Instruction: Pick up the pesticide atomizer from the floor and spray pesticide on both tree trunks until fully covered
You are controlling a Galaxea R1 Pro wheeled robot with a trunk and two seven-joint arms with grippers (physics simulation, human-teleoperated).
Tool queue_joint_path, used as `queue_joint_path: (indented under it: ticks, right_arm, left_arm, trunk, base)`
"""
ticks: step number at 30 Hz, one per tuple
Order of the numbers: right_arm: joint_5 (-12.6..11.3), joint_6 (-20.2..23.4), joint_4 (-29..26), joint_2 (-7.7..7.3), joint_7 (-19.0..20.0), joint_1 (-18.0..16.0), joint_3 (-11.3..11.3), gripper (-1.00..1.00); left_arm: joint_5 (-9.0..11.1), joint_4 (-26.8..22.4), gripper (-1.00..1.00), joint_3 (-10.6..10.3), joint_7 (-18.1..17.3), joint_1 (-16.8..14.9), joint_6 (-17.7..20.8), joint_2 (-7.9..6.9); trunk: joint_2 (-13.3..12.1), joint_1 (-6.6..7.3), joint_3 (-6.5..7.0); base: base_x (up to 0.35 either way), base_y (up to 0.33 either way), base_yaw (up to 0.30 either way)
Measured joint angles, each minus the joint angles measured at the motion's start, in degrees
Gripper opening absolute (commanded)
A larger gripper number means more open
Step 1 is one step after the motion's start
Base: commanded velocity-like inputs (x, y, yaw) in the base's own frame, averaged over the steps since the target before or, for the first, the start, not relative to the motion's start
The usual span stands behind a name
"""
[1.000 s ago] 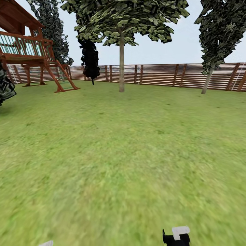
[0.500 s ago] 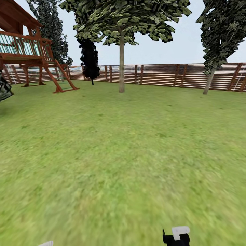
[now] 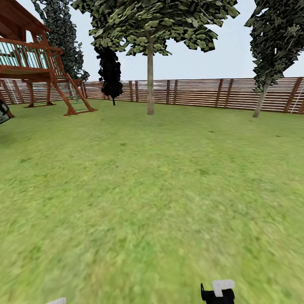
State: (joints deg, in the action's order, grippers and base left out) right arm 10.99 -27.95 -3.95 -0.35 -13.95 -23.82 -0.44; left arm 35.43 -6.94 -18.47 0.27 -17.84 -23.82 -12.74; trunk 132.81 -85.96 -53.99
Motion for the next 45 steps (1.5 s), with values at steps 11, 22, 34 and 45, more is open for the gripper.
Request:
queue_joint_path:
  ticks: [11, 22, 34, 45]
  right_arm:
    - [0.0, 0.0, 0.0, 0.00, 0.0, 0.0, 0.0, 1.00]
    - [0.0, 0.0, 0.0, 0.00, 0.0, 0.0, 0.0, 1.00]
    - [0.0, 0.0, 0.0, 0.00, 0.0, 0.0, 0.0, 1.00]
    - [0.0, 0.0, 0.0, 0.00, 0.0, 0.0, 0.0, 1.00]
  left_arm:
    - [0.0, 0.0, -1.00, 0.0, 0.0, 0.0, 0.0, 0.00]
    - [0.0, 0.0, -1.00, 0.0, 0.0, 0.0, 0.0, 0.00]
    - [0.0, 0.0, -1.00, 0.0, 0.0, 0.0, 0.0, 0.00]
    - [0.0, 0.0, -1.00, 0.0, 0.0, 0.0, 0.0, 0.00]
  trunk:
    - [0.0, 0.00, 0.00]
    - [0.0, 0.00, 0.00]
    - [0.0, 0.00, 0.00]
    - [0.0, 0.00, 0.00]
  base:
    - [0.339, 0.000, 0.000]
    - [0.340, 0.000, 0.000]
    - [0.339, 0.000, 0.000]
    - [0.340, 0.000, 0.000]
